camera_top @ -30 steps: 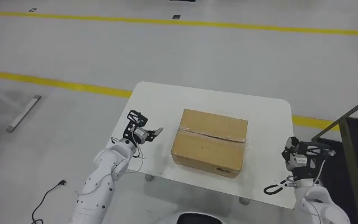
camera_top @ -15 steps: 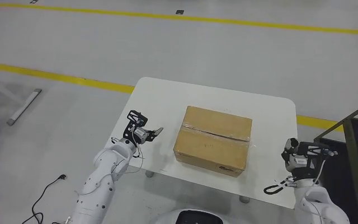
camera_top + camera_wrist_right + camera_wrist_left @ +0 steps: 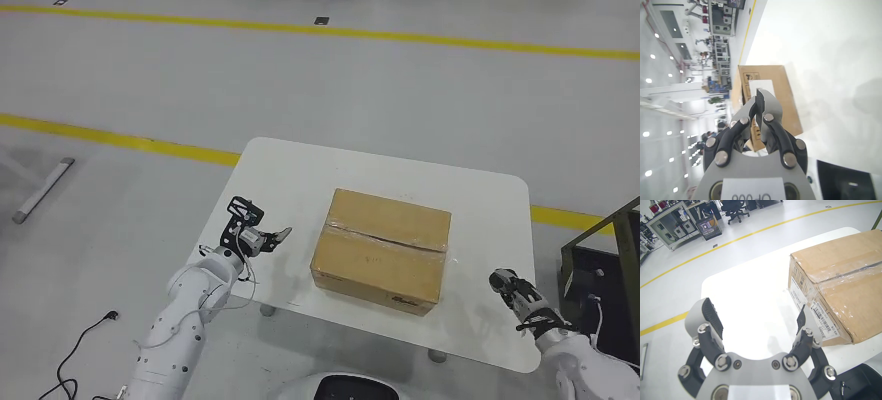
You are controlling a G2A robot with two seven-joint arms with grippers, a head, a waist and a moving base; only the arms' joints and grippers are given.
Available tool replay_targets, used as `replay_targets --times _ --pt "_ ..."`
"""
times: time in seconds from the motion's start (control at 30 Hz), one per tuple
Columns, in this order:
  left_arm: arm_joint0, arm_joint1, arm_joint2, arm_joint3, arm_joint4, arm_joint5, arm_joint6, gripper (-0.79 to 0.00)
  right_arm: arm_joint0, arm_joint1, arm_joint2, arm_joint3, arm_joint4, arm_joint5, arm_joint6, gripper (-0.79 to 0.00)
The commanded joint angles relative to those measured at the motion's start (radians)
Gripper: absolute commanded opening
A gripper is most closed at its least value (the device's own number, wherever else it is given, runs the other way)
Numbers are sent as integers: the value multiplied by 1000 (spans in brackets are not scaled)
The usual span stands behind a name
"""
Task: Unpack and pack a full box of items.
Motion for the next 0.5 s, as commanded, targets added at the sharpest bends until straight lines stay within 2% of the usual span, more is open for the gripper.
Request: replay_targets --times 0.0,0.03,0.07,0.47 --pt "0 0 0 0 0 0 0 0 0 1 2 5 -6 -30 29 -619" --pt "0 0 0 0 0 0 0 0 0 1 2 5 -6 -30 29 -526" --pt "0 0 0 0 0 0 0 0 0 1 2 5 -6 -30 29 0" --pt "0 0 0 0 0 0 0 0 9 1 -14 37 -19 -39 32 0"
